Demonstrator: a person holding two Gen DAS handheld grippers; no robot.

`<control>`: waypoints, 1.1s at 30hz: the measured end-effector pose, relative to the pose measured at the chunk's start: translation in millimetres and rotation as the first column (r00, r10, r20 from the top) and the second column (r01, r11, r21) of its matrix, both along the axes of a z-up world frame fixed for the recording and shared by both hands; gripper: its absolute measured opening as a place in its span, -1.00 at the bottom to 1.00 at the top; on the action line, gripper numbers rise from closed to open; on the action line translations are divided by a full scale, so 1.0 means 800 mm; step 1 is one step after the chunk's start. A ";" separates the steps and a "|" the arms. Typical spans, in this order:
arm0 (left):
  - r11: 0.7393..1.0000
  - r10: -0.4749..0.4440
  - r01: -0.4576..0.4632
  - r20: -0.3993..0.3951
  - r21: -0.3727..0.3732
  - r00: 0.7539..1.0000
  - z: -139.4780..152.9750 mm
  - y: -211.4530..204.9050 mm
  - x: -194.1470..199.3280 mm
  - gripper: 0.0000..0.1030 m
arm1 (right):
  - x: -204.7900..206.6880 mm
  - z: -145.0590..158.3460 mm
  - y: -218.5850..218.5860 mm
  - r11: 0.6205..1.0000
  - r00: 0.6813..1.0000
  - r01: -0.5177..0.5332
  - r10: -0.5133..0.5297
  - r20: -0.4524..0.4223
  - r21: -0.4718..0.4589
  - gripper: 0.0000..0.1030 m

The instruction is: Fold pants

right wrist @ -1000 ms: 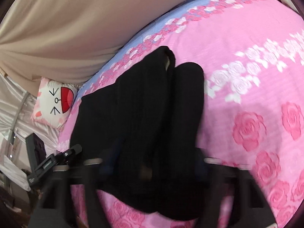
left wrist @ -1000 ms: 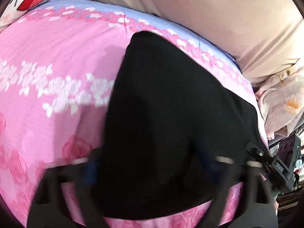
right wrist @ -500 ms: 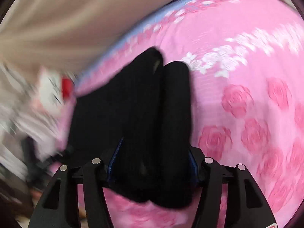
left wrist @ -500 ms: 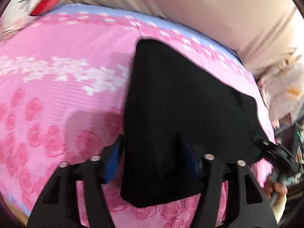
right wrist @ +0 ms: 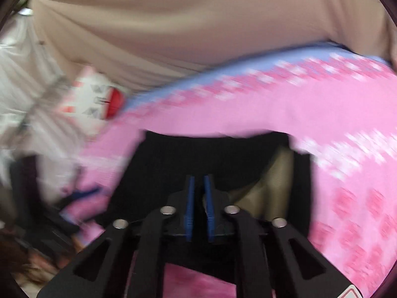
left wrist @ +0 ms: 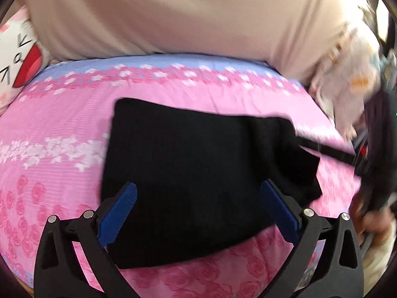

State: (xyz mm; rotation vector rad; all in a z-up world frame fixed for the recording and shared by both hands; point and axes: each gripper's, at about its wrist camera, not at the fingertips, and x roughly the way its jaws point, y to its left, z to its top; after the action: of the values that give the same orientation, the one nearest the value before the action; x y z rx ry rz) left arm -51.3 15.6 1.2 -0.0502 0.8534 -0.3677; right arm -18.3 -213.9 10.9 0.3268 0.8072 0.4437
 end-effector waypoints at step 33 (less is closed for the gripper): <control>0.977 -0.206 0.206 0.010 -0.056 0.978 -0.027 -0.059 0.081 -0.84 | 0.027 0.016 -0.060 0.999 0.996 -0.018 0.022 -0.082 0.047 -0.46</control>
State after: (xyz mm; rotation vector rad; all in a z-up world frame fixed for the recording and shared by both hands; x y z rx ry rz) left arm 13.3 -31.6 -20.5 -0.0137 0.8462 -0.5871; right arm 3.2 -261.8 23.6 0.3821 0.8827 0.4706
